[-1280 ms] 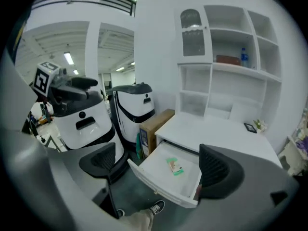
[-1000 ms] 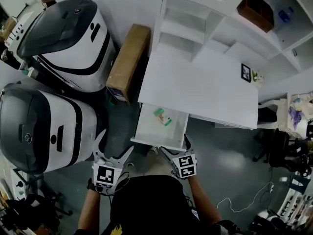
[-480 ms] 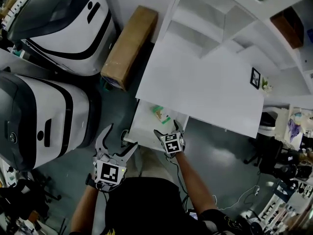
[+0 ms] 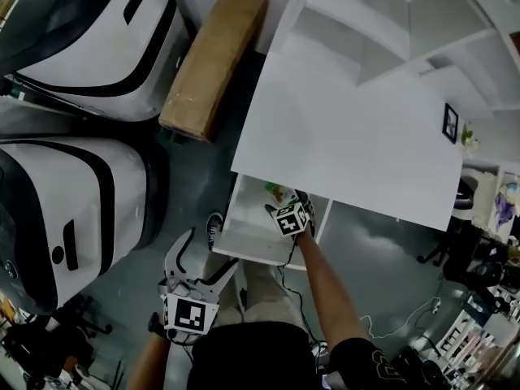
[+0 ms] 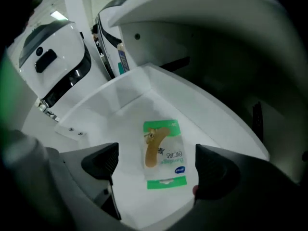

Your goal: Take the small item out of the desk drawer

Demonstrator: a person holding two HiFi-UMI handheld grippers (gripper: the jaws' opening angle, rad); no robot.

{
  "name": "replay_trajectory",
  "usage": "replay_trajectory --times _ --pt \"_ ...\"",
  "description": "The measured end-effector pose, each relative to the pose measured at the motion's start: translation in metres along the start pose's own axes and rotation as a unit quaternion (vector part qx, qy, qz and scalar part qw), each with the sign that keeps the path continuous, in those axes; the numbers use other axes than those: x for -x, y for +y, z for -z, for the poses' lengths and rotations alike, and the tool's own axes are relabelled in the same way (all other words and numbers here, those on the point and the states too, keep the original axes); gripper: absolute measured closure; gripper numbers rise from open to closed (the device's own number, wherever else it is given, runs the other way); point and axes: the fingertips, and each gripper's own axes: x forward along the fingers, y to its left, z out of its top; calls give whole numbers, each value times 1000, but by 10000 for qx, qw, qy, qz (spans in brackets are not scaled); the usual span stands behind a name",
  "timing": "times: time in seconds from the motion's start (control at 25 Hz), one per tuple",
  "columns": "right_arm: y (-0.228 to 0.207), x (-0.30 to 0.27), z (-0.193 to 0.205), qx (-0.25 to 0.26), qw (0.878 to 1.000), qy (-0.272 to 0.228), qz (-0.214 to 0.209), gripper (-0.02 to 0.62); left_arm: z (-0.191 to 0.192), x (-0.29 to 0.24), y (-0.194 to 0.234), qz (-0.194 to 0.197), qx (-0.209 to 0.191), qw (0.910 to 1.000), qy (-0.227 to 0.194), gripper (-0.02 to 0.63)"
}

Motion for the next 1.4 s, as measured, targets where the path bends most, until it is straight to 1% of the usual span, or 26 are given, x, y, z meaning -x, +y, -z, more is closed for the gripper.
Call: replay_trajectory --times 0.12,0.2,0.24,0.28,0.32,0.36,0.4,0.48,0.52,0.6,0.72,0.8,0.88,1.04,1.16,1.28,1.4 --pt "-10 -24 4 -23 9998 155 145 83 10 -10 3 72 -94 9999 74 161" --pt "-10 -35 10 -174 9992 291 190 84 14 -15 4 93 29 9999 83 161" --pt "-7 -38 13 -268 9989 360 146 87 14 -17 4 101 84 9999 78 161" --pt "-3 -39 15 -358 9985 408 83 100 13 -18 3 113 107 9999 70 161" --pt "0 -38 16 -419 9982 439 28 127 12 -18 2 131 104 9998 61 161" --pt "3 -38 17 -431 9979 477 -8 187 9 -17 1 155 87 9998 53 161" --pt "6 -37 19 -396 9977 540 -32 230 6 -16 0 183 62 9998 45 161" --pt "13 -34 21 -266 9974 661 -83 233 1 -13 -2 232 -2 9997 18 161" --pt "17 -30 17 -223 9976 646 -133 235 -2 -11 -1 251 -37 9997 4 161" --pt "28 -14 3 -229 9983 446 -282 236 -5 -8 0 294 -102 9995 -14 161" --pt "46 24 -18 -327 9986 103 -415 236 -12 0 4 400 -219 9989 -66 161" --pt "59 56 -24 -555 9972 -76 -494 236 -18 9 5 485 -364 9981 -107 161" --pt "67 92 -28 -933 9938 -333 -504 236 -28 21 6 603 -507 9967 -168 161" --pt "71 166 -34 -1677 9813 -930 -176 236 -45 49 14 762 -758 9939 -240 161" --pt "71 222 -37 -1994 9699 -1386 155 236 -61 66 15 761 -911 9923 -365 161" --pt "73 278 -44 -2178 9564 -1891 469 235 -92 83 12 770 -949 9898 -737 161" --pt "70 339 -50 -2229 9400 -2420 902 235 -126 99 0 849 -1026 9846 -1136 161"
